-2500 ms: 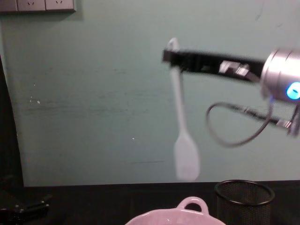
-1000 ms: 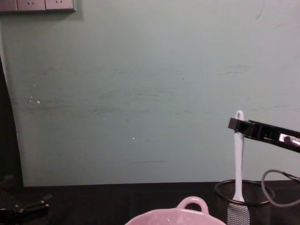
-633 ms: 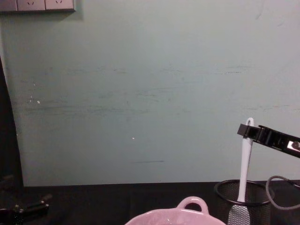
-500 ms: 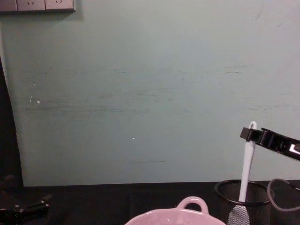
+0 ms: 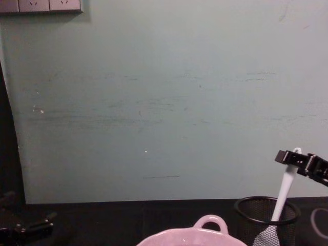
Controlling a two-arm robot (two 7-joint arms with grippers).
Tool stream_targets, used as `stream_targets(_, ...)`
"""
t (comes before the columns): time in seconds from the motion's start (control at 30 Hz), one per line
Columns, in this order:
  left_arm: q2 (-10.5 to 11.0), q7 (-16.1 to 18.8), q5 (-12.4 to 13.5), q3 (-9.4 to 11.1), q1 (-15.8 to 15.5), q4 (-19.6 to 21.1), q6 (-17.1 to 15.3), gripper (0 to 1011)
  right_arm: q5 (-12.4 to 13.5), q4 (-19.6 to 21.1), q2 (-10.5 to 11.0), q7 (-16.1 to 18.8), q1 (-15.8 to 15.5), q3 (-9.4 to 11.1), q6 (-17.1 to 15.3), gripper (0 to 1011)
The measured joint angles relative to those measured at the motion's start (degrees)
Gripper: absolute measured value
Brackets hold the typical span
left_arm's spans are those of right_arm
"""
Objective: Use the one hand to pick up the spoon and stir the clear water in the bowl.
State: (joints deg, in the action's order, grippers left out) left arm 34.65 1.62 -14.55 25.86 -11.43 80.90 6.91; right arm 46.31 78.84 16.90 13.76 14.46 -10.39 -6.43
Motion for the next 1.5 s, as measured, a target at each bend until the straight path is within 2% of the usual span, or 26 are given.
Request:
stream_targets(0.2, 0.00, 0.00, 0.00, 0.00, 0.00, 0.00, 0.00, 1011, 0.37, 2.17, 2.18, -1.05, -1.03, 0.65, 0.00, 765)
stream_targets(0.23, 0.00, 0.00, 0.00, 0.00, 0.00, 0.00, 0.00, 1011, 0.26, 2.55, 2.56, -1.09, -1.12, 0.66, 0.01, 774)
stream_targets(0.37, 0.00, 0.00, 0.00, 0.00, 0.00, 0.00, 0.00, 1011, -1.31, 4.88, 4.95, -1.66, -1.44, 0.37, -0.59, 893)
stream_targets(0.5, 0.00, 0.00, 0.00, 0.00, 0.00, 0.00, 0.00, 1011, -3.01, 8.09, 7.89, -2.28, -1.72, -0.07, -2.89, 998)
stream_targets(0.53, 0.00, 0.00, 0.00, 0.00, 0.00, 0.00, 0.00, 1011, -3.57, 9.60, 9.25, -2.42, -1.84, -0.20, -4.12, 1004)
stream_targets(0.63, 0.00, 0.00, 0.00, 0.00, 0.00, 0.00, 0.00, 1011, -4.69, 11.86, 11.38, -2.88, -2.06, -0.50, -6.27, 1004)
stream_targets(0.67, 0.00, 0.00, 0.01, 0.00, 0.00, 0.00, 0.00, 1011, -5.62, 13.29, 12.91, -3.26, -2.18, -0.78, -7.92, 1004)
stream_targets(0.8, 0.00, 0.00, 0.00, 0.00, 0.00, 0.00, 0.00, 1011, -8.39, 16.23, 16.46, -4.15, -2.68, -1.56, -12.11, 1004)
stream_targets(0.87, 0.00, 0.00, 0.00, 0.00, 0.00, 0.00, 0.00, 1011, -8.83, 16.50, 16.88, -4.25, -2.81, -1.61, -12.60, 1004)
stream_targets(0.97, 0.00, 0.00, 0.00, 0.00, 0.00, 0.00, 0.00, 1011, -11.26, 16.84, 18.24, -5.18, -3.24, -2.19, -14.56, 1004)
stream_targets(1.1, 0.00, 0.00, 0.00, 0.00, 0.00, 0.00, 0.00, 1011, -13.99, 14.77, 18.32, -5.86, -3.11, -3.39, -15.25, 1004)
stream_targets(1.13, 0.00, 0.00, 0.00, 0.00, 0.00, 0.00, 0.00, 1012, -13.99, 14.77, 18.32, -5.86, -3.11, -3.39, -15.25, 1004)
stream_targets(1.23, 0.00, 0.00, 0.00, 0.00, 0.00, 0.00, 0.00, 1011, -16.26, 11.79, 17.43, -6.01, -2.29, -4.49, -13.51, 1004)
stream_targets(1.33, 0.00, 0.00, 0.00, 0.00, 0.00, 0.00, 0.00, 1011, -20.26, 7.58, 15.98, -7.00, -0.79, -6.13, -9.75, 1004)
stream_targets(1.43, 0.00, 0.00, 0.00, 0.00, 0.00, 0.00, 0.00, 1011, -23.05, 5.11, 15.03, -8.06, 0.02, -7.12, -6.71, 1004)
stream_targets(1.5, 0.00, 0.00, 0.00, 0.00, 0.00, 0.00, 0.00, 1011, -25.24, 2.78, 13.82, -9.08, 0.59, -7.60, -3.19, 1004)
